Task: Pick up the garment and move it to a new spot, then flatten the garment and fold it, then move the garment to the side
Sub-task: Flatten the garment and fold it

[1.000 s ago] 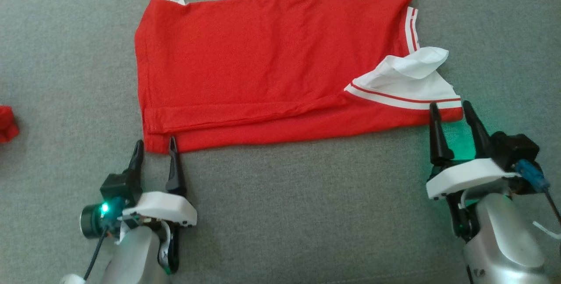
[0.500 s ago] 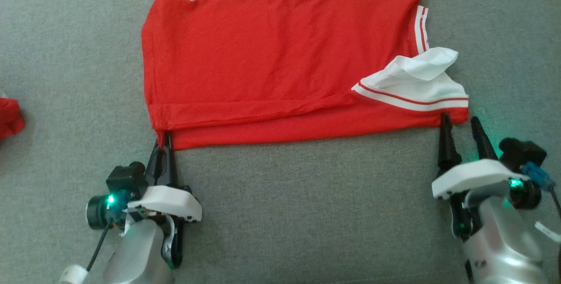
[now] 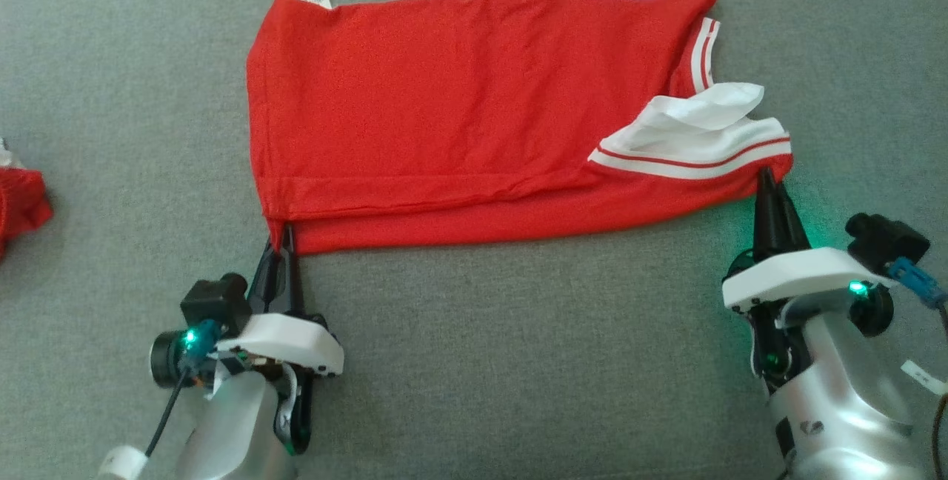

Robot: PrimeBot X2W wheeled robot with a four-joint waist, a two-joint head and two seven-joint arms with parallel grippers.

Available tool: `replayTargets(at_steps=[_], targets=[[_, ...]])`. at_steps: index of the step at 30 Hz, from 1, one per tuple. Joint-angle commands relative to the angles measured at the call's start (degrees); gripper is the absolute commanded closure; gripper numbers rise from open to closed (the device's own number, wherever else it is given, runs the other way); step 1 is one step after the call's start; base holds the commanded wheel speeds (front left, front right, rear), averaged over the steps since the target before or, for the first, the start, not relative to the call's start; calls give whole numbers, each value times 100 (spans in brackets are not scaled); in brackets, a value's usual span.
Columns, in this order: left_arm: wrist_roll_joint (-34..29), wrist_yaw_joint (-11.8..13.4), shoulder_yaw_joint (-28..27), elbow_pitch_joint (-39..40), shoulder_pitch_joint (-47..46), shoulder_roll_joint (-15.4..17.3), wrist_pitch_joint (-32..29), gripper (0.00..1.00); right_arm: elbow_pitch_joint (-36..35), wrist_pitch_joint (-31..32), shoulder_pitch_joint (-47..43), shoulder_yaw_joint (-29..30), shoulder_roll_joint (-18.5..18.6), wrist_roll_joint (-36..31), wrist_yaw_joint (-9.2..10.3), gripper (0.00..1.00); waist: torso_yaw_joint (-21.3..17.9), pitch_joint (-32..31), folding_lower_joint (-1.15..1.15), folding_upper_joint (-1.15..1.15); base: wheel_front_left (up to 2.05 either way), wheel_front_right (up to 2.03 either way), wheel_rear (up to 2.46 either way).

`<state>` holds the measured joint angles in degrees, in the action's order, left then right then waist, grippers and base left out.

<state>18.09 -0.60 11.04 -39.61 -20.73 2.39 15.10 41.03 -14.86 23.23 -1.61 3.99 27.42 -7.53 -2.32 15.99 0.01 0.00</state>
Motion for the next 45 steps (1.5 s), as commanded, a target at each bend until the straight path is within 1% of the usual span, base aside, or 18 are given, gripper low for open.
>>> replayTargets(at_steps=[1, 5, 9, 12, 15, 21, 24, 27, 30, 31, 32, 33, 34, 37, 40, 42, 45], targets=[[-34, -42, -173, 160, 4, 49, -10, 100, -213, -14, 93, -148, -14, 47, 4, 100, 2, -33, -1, 0, 0, 0, 0], [-118, -112, -276, 367, -109, 49, -10, 100, -430, -14, 178, -118, -19, 238, 4, 100, 6, -151, -1, 0, 0, 0, 0], [-260, -177, -543, 532, -417, 59, -10, 100, -603, -14, 465, -173, 36, 515, 4, 100, -8, -338, -1, 0, 0, 0, 0], [-298, -242, -768, 439, -629, 72, -10, 100, -621, -14, 685, -247, 147, 679, 4, 100, -24, -544, -1, 0, 0, 0, 0], [-330, -293, -903, 217, -655, 73, -10, 100, -569, -14, 710, -286, 203, 818, 4, 100, -46, -761, -1, 0, 0, 0, 0], [-212, -354, -1031, -222, -65, 56, -10, 100, -481, -14, 48, -408, 203, 964, 4, 100, -82, -1122, -1, 0, 0, 0, 0], [6, -369, -921, -316, 375, 52, -10, 100, -438, -14, -433, -480, 192, 1031, 4, 100, -87, -1286, -1, 0, 0, 0, 0], [218, -311, -756, -307, 813, 51, -10, 100, -412, -14, -906, -537, 183, 1114, 4, 100, -81, -1411, -1, 0, 0, 0, 0], [380, -192, -594, -235, 1149, 50, -10, 100, -415, -14, -1263, -680, 209, 1123, 4, 100, -80, -1455, -1, 0, 0, 0, 0], [377, -155, -553, -210, 1217, 50, -10, 88, -420, -14, -1326, -727, 237, 1108, 4, 100, -82, -1445, -1, 0, 0, 0, 0], [379, -128, -527, -171, 1251, 50, -10, 51, -438, -14, -1359, -752, 260, 1103, 4, 100, -80, -1424, -1, 0, 0, 0, 0], [394, -108, -515, -142, 1260, 50, -10, 0, -437, -14, -1371, -777, 287, 1093, 4, 72, -72, -1396, -1, 0, 0, 0, 0], [360, -87, -499, -113, 1243, 50, -10, 0, -430, -14, -1358, -799, 317, 1077, 4, 1, -64, -1365, -1, 0, 0, 0, 0], [197, -33, -515, 4, 1046, 50, -10, 0, -506, -14, -1184, -741, 403, 1001, 4, 0, -25, -1221, -1, 0, 0, 0, 0], [67, -46, -537, 1, 803, 68, -10, 0, -530, -14, -1020, -798, 488, 849, 4, 0, 0, -1087, -1, 0, 0, 0, 0], [-24, -110, -552, -114, 454, 175, -10, 0, -523, -14, -805, -847, 585, 650, 4, 0, 14, -935, -1, 0, 0, 0, 0], [-143, -253, -496, -428, -236, 431, -22, 0, -462, -14, -434, -865, 646, 462, 4, 0, 20, -688, -1, 0, 0, 0, 0]])
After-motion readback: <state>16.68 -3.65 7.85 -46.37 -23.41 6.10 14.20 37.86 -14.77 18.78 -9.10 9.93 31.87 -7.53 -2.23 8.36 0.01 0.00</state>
